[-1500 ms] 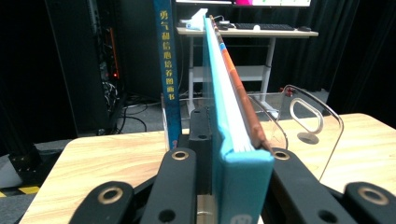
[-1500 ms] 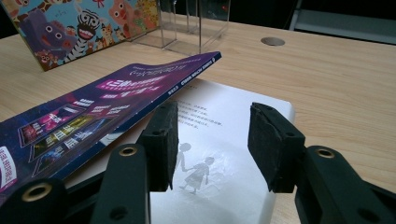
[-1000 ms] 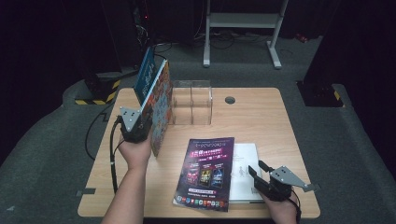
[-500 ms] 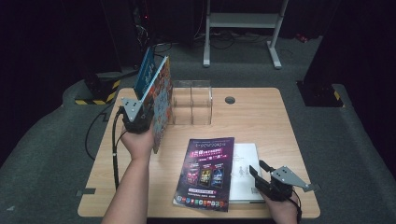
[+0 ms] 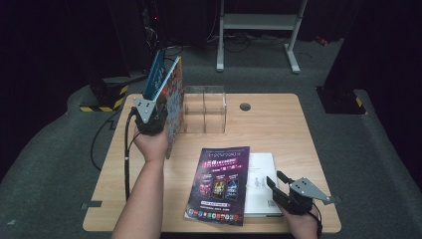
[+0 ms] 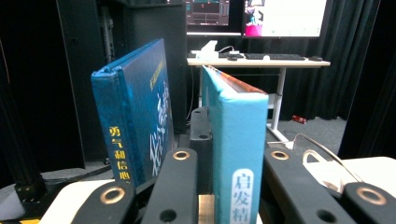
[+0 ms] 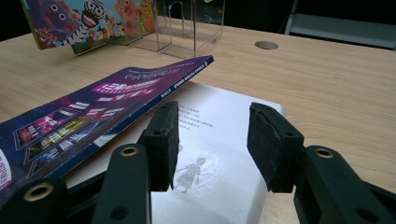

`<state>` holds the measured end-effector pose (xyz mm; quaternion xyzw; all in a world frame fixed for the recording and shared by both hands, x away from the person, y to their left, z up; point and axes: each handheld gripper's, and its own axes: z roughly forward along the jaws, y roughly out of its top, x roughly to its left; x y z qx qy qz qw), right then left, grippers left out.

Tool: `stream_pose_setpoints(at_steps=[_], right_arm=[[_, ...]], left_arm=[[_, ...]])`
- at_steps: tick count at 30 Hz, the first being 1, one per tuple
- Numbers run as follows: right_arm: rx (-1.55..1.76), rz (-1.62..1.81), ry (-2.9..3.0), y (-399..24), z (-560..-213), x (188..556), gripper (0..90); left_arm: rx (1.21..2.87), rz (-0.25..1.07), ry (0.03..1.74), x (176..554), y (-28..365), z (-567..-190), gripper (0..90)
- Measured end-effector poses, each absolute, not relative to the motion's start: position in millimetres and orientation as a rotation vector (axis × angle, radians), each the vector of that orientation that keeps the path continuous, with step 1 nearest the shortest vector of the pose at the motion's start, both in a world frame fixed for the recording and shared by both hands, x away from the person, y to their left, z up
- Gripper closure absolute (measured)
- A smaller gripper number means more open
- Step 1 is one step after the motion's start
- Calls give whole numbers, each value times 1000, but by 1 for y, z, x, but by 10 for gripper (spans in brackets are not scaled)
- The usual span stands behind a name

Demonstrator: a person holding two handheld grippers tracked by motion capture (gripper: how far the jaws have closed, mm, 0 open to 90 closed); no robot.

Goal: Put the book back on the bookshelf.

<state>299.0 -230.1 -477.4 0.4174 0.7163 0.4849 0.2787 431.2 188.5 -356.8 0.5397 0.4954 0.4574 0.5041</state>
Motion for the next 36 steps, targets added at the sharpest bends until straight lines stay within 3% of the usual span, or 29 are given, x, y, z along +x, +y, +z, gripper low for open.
stream_pose_setpoints(at_steps=[20,36], right_arm=[[1108,1296,1935,-225,-478,298,537],[1101,1292,1944,-223,-479,298,537]], left_arm=[[1306,1068,1202,408,196,-383,796],[1426,1062,1190,401,198,-400,750]])
